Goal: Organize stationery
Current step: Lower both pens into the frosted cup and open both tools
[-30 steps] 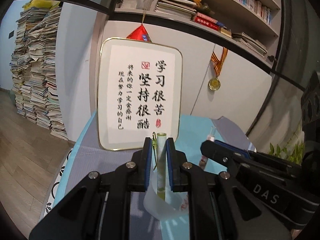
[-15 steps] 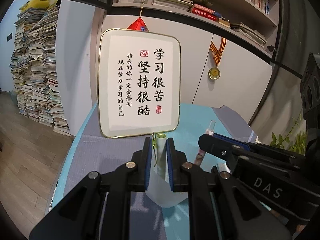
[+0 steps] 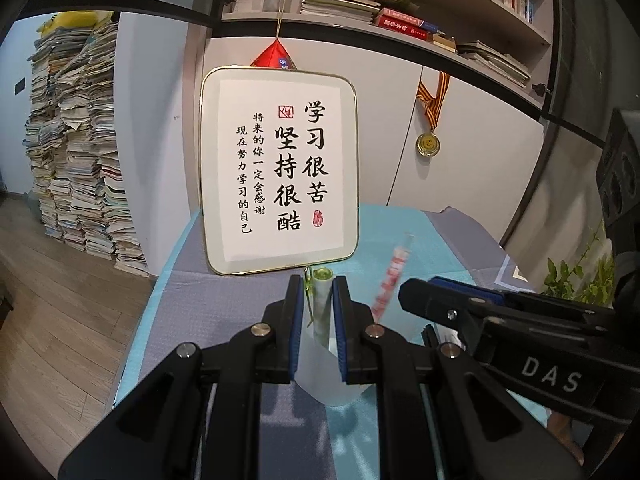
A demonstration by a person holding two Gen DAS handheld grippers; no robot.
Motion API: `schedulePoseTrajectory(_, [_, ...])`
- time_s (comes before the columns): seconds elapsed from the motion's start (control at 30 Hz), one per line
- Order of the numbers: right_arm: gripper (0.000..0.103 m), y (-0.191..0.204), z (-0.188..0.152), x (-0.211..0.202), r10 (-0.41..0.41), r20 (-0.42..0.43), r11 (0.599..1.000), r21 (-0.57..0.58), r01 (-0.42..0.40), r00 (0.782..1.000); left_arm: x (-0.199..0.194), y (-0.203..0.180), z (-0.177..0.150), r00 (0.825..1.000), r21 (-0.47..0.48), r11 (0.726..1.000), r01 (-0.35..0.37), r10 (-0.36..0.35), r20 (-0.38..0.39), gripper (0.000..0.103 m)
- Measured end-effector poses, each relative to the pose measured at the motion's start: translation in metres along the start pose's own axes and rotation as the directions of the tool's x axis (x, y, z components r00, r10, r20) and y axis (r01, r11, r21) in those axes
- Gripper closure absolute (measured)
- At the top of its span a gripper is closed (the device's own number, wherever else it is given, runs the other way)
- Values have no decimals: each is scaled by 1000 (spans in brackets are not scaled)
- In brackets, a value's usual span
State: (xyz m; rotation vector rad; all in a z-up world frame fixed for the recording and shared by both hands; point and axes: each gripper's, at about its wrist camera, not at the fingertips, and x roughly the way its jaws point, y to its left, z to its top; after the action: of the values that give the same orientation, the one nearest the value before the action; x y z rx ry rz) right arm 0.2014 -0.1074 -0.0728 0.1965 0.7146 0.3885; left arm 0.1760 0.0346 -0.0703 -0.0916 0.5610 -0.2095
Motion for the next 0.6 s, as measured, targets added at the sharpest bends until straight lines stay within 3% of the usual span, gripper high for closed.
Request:
schedulePoseTrajectory(0.1, [65, -5, -2, -8, 9, 13, 1000, 29, -9, 1000, -8, 0, 2, 1000, -2, 1000, -4, 4, 17, 88])
schedulePoseTrajectory(0.33, [65, -3, -1, -55, -23, 111, 1000, -4, 24, 994, -43, -14, 13, 994, 46, 999, 0, -5, 111, 81])
schedulePoseTrajectory(0.4, [65, -6, 0, -69, -29, 139, 1000, -7, 31, 990, -55, -17, 15, 990, 54, 999, 7, -15, 143, 72])
schedulePoseTrajectory(0.6, [65, -32, -2, -113, -104, 195, 994, 44, 98, 975, -78, -46, 13, 980, 111, 990, 93, -110, 165, 66])
